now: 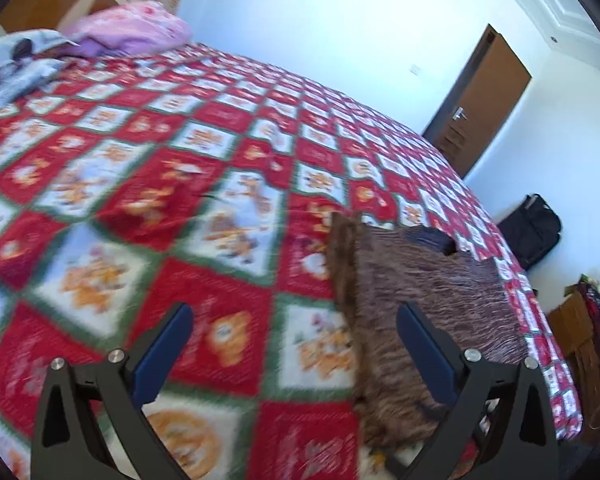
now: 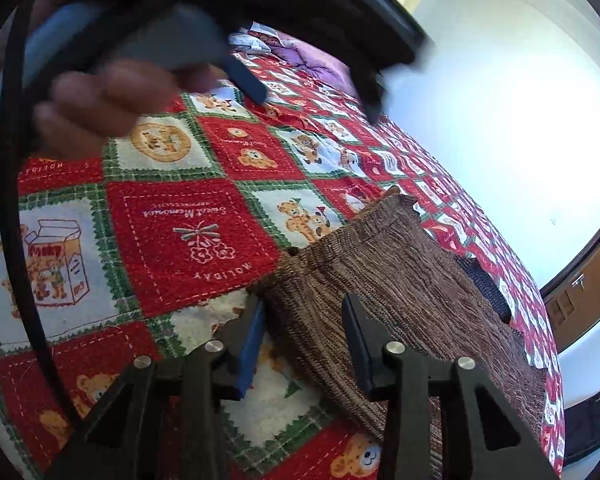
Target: Fold small clothes
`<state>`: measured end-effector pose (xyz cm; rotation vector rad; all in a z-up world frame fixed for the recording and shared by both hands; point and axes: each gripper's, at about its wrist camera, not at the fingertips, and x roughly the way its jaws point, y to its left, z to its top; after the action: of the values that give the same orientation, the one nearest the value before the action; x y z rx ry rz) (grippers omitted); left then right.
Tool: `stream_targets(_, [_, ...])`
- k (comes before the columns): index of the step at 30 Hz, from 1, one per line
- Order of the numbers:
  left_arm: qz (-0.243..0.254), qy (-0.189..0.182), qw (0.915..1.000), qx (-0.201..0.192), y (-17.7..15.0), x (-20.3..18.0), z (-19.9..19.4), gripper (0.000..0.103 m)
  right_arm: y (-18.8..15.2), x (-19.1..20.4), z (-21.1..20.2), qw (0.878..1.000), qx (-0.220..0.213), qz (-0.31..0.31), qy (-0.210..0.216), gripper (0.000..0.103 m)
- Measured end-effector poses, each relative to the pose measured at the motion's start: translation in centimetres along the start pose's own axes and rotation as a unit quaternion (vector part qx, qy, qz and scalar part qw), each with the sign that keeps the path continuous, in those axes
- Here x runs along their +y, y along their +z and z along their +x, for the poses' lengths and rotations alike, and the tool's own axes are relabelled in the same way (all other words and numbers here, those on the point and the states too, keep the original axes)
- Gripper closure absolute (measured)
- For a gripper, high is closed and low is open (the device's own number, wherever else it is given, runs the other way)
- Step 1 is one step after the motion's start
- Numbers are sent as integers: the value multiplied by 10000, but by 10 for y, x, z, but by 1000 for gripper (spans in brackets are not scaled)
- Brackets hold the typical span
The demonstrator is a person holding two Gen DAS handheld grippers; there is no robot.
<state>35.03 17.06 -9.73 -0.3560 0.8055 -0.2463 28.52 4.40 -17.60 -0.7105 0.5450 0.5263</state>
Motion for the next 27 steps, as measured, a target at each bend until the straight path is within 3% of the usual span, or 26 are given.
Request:
stream_targets(5, [118, -205, 9993, 278, 11, -21, 38, 0, -1, -3, 2, 9999, 13, 104, 92, 66])
stream_targets(16, [294, -129, 9983, 485, 35, -42, 100, 0, -3, -4, 6, 9998, 15, 146, 121, 66])
stream_targets(19, [323, -235, 9976, 557, 34, -45, 110, 6, -4, -3, 7, 9999, 6, 106, 78, 66])
stream_targets(20, [369, -228, 9973, 593, 34, -47, 114, 14, -4, -2, 7, 9999, -1, 96, 67, 66])
stream_targets(22, [349, -296, 9966, 684, 34, -45, 120, 47, -4, -2, 5, 9997, -13, 121, 199, 77])
stream_targets(23, [281, -376, 9954, 835, 34, -41, 125, 77, -4, -2, 5, 9995, -14, 144, 282, 85])
stream_targets(25, [44, -559, 9950, 827, 34, -32, 125, 89, -5, -2, 1, 9993, -52, 181, 312, 93])
stream_targets(27, [-68, -578, 9952, 781, 37, -26, 119, 90, -6, -8, -2, 9986, -99, 339, 403, 95])
